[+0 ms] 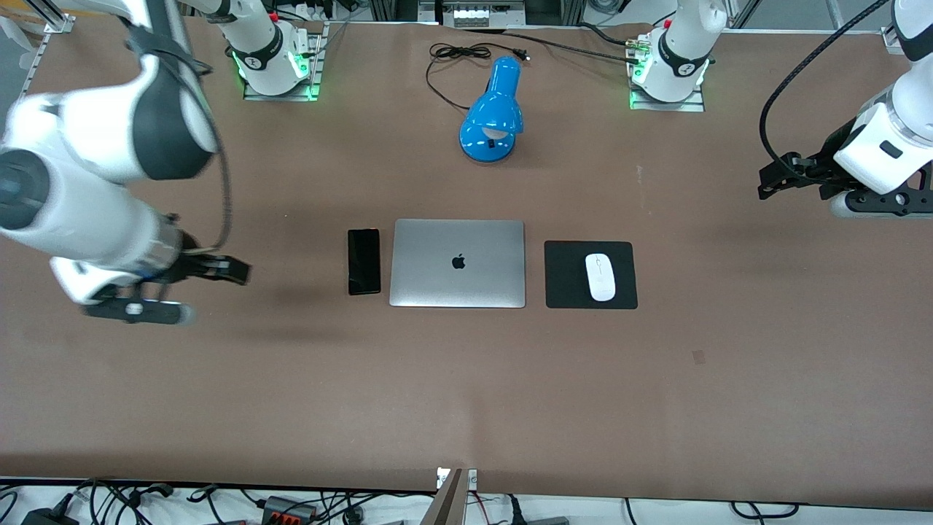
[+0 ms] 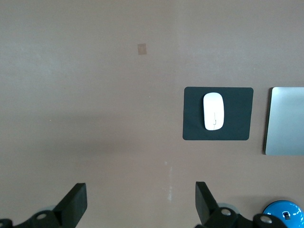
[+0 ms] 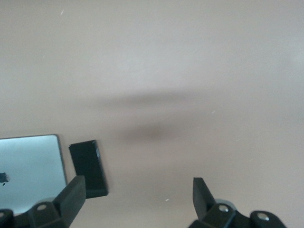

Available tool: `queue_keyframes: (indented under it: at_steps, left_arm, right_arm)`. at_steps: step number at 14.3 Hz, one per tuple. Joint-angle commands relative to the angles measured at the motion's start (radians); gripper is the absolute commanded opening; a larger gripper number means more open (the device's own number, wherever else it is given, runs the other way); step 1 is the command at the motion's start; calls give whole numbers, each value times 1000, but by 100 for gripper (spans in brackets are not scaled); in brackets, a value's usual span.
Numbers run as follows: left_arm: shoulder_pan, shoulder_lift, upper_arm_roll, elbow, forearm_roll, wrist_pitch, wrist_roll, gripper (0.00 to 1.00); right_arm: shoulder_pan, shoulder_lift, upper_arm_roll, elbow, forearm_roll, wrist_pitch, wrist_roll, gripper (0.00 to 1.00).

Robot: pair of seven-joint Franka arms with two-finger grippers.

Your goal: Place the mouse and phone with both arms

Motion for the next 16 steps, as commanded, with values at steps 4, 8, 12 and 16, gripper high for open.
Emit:
queue_keyframes:
  at_steps: [4, 8, 12, 16]
  left_arm:
    - [3, 26, -2, 48, -1, -28, -8, 100]
    - [1, 30, -3, 61, -1, -36, -11, 100]
    - [3, 33, 1, 85, -1, -85, -10, 100]
    - [1, 41, 1, 88, -1, -94, -11, 100]
  right_arm:
    - [-276, -77, 119, -2, 53, -12, -204, 100]
    - [-372, -124, 187, -48, 20, -9, -251, 100]
    - [-355, -172, 187, -88, -56, -11, -251, 100]
    - [-349, -335, 187, -344, -97, 95, -249, 100]
